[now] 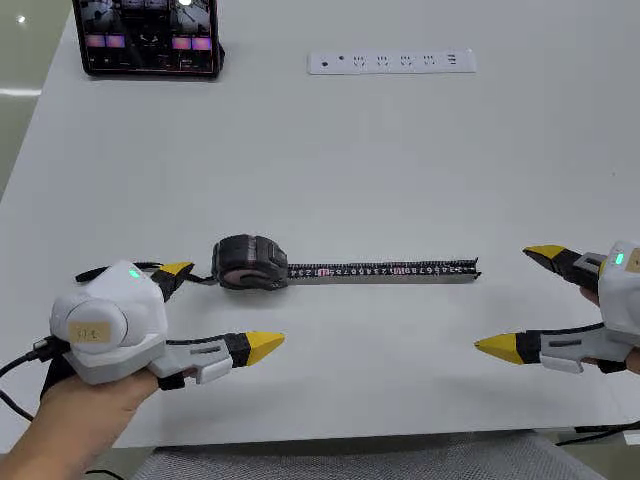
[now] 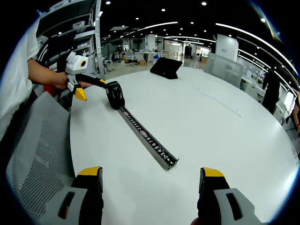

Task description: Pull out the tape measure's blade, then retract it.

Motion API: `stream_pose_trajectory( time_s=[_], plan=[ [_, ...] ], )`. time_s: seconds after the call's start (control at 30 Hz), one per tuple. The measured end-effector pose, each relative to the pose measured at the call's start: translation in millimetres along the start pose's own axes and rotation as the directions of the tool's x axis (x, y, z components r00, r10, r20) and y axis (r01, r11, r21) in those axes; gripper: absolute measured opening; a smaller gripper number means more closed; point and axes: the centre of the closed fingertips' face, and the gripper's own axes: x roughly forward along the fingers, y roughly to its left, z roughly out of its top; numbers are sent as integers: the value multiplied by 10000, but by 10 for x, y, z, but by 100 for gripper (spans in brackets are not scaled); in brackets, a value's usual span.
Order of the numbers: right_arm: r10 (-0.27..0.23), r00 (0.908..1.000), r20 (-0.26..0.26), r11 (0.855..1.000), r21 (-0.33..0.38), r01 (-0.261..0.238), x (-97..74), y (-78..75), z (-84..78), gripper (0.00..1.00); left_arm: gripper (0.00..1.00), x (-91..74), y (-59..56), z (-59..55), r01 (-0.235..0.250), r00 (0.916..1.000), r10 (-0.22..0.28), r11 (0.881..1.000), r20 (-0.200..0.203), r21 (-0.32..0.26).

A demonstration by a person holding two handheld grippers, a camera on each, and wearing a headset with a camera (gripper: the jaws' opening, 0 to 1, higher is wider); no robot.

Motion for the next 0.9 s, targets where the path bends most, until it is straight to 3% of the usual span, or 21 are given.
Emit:
stream_pose_trajectory(
  time_s=[0.9],
  plan=[
    [117, 9996, -260, 9999, -48, -118, 46, -112, -79, 83, 90, 142, -101, 56, 186, 9997, -180, 9991, 158, -389]
  ],
)
